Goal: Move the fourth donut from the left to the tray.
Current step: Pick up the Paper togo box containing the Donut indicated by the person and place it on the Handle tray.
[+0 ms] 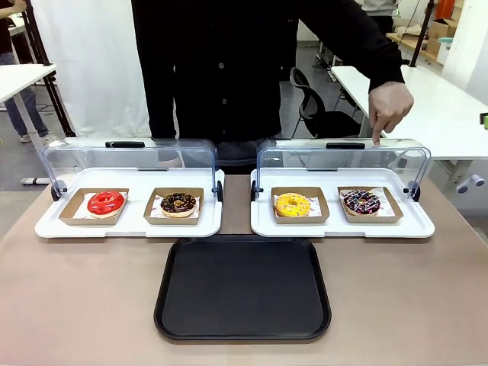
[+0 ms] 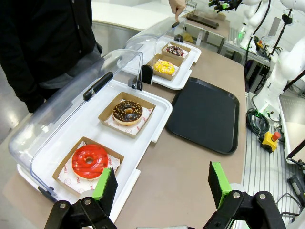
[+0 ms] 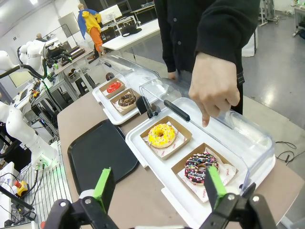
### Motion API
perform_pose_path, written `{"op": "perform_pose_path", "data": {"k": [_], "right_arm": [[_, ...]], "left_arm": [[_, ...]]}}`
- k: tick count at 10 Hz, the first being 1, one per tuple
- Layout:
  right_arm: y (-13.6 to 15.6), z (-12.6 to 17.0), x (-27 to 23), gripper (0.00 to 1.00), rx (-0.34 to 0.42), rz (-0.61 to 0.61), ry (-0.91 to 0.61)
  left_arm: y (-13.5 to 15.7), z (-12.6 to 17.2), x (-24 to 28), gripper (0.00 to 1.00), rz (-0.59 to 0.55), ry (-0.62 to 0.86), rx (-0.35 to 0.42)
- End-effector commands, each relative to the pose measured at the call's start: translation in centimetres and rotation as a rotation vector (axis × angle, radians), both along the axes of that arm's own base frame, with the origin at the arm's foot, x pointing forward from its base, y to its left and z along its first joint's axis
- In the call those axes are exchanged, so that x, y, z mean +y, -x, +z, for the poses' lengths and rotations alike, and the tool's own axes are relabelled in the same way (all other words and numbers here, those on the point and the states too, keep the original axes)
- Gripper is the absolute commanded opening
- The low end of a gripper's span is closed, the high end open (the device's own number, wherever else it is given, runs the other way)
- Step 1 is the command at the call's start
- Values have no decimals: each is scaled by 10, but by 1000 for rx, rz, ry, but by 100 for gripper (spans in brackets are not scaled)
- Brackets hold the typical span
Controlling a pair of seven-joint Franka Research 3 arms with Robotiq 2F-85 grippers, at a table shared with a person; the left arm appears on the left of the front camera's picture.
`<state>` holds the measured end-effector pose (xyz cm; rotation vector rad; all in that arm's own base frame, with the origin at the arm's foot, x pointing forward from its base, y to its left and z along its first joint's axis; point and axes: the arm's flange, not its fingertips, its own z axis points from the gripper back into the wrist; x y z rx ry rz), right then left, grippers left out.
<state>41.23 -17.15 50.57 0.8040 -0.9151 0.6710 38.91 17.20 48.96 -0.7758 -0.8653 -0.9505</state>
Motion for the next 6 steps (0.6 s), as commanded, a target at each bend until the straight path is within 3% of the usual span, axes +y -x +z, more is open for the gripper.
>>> {"op": "perform_pose_path", "data": {"k": [1,4,5,6], "right_arm": [[-3,1,0,100,-33,5,-9],[-3,1,0,100,-33,5,-9],[0,0,0,100,0,0,0],[-11,4,16,100,20,31,105]], "left_arm": [[-1,1,2,100,-12,17,-25],[-1,1,2,100,-12,17,-25],[-1,1,2,100,-12,17,-25],[-1,1,2,100,-12,17,-25]]}}
